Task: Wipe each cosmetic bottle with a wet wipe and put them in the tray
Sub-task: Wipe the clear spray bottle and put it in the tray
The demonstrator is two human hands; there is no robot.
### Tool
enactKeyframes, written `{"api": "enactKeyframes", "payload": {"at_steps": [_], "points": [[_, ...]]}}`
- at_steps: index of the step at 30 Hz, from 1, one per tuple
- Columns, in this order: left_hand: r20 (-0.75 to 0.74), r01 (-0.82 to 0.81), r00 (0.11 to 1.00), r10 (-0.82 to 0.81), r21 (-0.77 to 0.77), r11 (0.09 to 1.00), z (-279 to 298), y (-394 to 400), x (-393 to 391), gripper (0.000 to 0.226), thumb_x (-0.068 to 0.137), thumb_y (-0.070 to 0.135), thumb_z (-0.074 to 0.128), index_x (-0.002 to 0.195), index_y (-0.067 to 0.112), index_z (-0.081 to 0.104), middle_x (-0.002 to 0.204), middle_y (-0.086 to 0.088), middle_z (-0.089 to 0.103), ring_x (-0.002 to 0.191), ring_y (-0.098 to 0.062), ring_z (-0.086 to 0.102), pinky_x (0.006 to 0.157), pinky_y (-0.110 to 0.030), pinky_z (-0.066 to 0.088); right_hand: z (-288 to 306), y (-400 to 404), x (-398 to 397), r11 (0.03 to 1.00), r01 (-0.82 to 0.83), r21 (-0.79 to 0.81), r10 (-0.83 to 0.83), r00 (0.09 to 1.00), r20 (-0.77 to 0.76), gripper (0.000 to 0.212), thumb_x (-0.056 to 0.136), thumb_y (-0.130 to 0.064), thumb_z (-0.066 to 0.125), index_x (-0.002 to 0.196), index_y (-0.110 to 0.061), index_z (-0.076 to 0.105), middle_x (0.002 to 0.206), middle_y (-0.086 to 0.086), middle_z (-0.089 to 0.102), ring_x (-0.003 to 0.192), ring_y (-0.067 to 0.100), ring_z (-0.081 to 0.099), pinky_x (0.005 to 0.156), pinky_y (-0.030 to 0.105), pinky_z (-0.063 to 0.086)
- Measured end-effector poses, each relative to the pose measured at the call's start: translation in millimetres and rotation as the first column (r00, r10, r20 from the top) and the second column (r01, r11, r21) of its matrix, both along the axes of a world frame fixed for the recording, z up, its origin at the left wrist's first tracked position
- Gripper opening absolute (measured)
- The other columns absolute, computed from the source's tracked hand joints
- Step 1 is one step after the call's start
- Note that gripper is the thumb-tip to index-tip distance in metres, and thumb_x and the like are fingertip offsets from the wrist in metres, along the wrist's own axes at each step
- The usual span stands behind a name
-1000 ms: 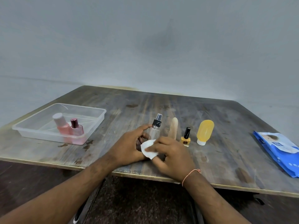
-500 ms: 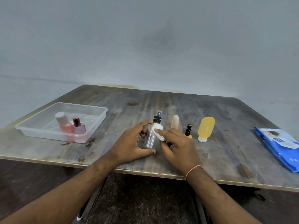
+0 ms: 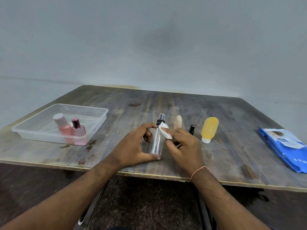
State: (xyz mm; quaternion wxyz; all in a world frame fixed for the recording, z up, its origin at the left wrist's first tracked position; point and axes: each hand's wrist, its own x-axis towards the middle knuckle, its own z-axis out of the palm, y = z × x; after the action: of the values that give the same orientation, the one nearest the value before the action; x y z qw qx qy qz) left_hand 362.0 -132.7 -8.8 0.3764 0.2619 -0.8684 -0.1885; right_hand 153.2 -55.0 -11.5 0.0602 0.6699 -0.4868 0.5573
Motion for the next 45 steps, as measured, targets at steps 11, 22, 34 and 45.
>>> {"api": "enactKeyframes", "payload": {"at_steps": [11,22,34,45], "points": [[-0.084,-0.011,0.996,0.012,0.015,1.0,3.0,1.3,1.5,0.096,0.064,0.048,0.102,0.141,0.048,0.044,0.136,0.027,0.06,0.125,-0.005,0.062,0.086,-0.013,0.049,3.2,5.1,-0.2,0.995,-0.083,0.055,0.083,0.997,-0.001,0.036,0.085,-0.005,0.076,0.114,-0.025,0.084,0.085,-0.011,0.073,0.069,0.013,0.067,0.066,0.027,0.054],[-0.023,0.01,1.0,-0.011,-0.026,1.0,-0.1,-1.8,1.7,0.092,0.065,0.037,0.1,0.143,0.042,0.05,0.134,0.023,0.059,0.114,-0.01,0.061,0.087,-0.019,0.051,0.8,6.5,2.3,0.997,-0.044,0.056,0.05,0.994,-0.101,0.028,0.088,-0.019,0.074,0.112,-0.03,0.084,0.086,-0.016,0.072,0.07,0.005,0.067,0.063,0.032,0.056],[0.02,0.075,0.997,-0.074,-0.007,0.997,-1.5,-6.1,0.7,0.092,0.072,0.035,0.096,0.151,0.044,0.049,0.141,0.017,0.049,0.113,-0.008,0.059,0.089,-0.009,0.044,-0.5,9.5,3.7,0.986,-0.111,0.122,0.133,0.971,-0.198,0.019,0.084,-0.023,0.074,0.097,-0.031,0.086,0.083,-0.014,0.071,0.071,0.003,0.065,0.062,0.025,0.052],[0.031,0.072,0.997,-0.072,0.023,0.997,0.2,-0.6,0.9,0.11,0.063,0.052,0.102,0.15,0.039,0.037,0.141,0.022,0.048,0.119,-0.01,0.059,0.094,-0.018,0.05,-2.3,1.7,-0.2,0.998,0.039,0.057,-0.03,0.989,-0.144,0.043,0.091,-0.014,0.066,0.126,-0.035,0.078,0.09,-0.015,0.065,0.069,0.005,0.06,0.062,0.033,0.055]]}}
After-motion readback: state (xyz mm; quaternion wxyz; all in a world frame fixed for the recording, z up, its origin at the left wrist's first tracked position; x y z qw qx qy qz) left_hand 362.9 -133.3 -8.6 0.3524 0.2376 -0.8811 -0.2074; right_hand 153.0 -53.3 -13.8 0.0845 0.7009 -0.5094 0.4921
